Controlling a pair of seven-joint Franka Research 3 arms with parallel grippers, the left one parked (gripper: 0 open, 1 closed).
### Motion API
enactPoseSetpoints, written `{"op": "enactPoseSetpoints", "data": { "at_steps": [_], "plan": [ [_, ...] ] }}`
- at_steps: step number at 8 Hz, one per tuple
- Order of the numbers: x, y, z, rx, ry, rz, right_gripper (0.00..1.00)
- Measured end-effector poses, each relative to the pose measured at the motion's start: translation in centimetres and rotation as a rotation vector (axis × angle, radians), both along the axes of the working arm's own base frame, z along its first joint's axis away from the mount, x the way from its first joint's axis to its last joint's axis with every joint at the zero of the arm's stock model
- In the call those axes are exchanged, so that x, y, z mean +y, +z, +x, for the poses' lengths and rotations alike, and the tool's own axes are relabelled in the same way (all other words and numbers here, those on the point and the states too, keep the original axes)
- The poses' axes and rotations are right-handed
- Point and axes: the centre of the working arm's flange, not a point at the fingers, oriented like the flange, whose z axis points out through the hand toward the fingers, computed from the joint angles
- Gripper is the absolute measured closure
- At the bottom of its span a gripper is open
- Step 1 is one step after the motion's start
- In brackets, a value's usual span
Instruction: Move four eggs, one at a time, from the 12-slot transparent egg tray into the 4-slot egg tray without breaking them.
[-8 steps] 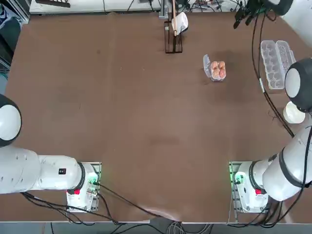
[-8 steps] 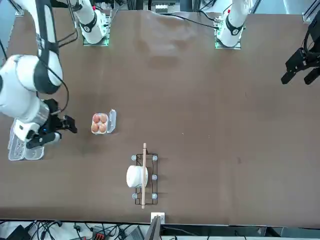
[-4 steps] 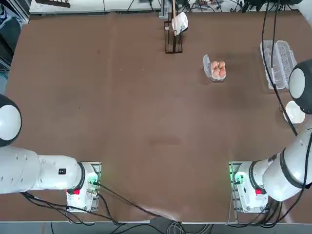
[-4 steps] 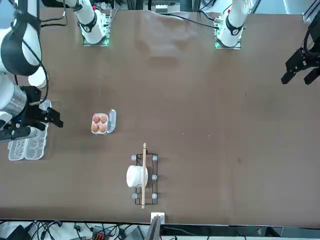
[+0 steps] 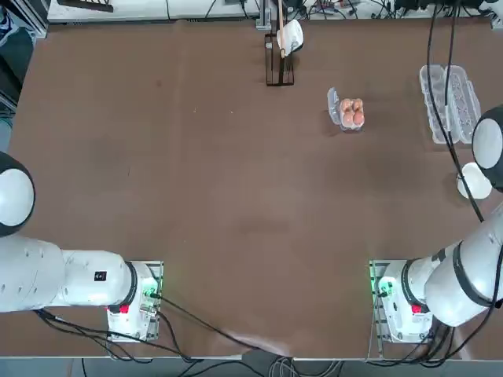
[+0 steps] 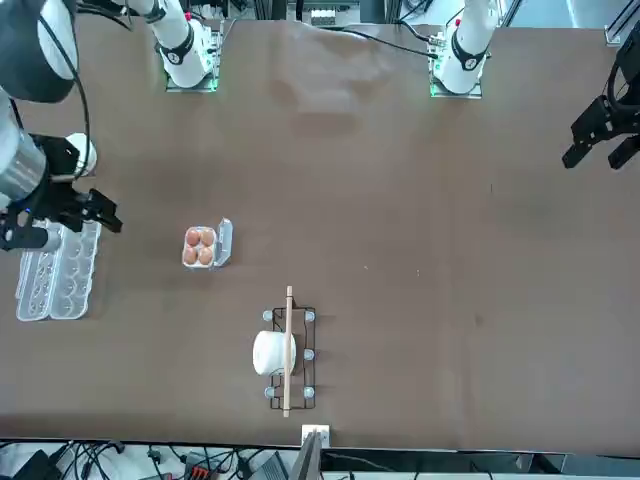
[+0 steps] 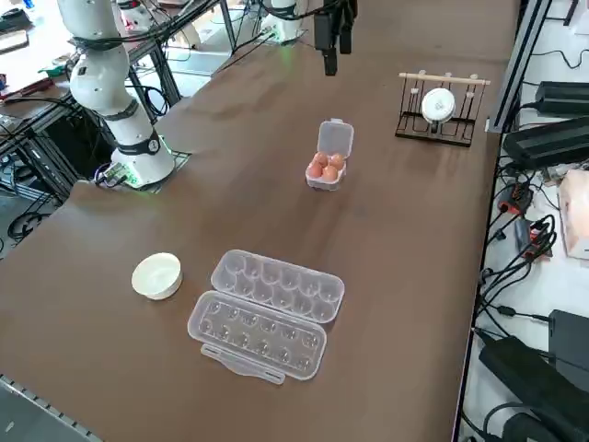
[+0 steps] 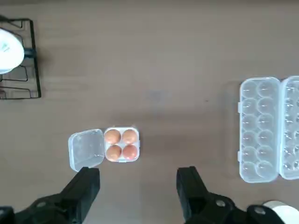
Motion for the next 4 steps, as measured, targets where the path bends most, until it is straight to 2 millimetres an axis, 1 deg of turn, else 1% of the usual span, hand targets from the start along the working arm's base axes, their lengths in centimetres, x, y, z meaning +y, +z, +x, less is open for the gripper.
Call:
{"op": "enactPoseSetpoints", "data": {
  "at_steps": [2,4],
  "plan": [
    [-2.7,2.4,-0.9,-0.033,-0.037,0.015,0.00],
    [-4.5,4.6,-2.4,-0.041,-0.055,0.036,0.00]
  ]
}}
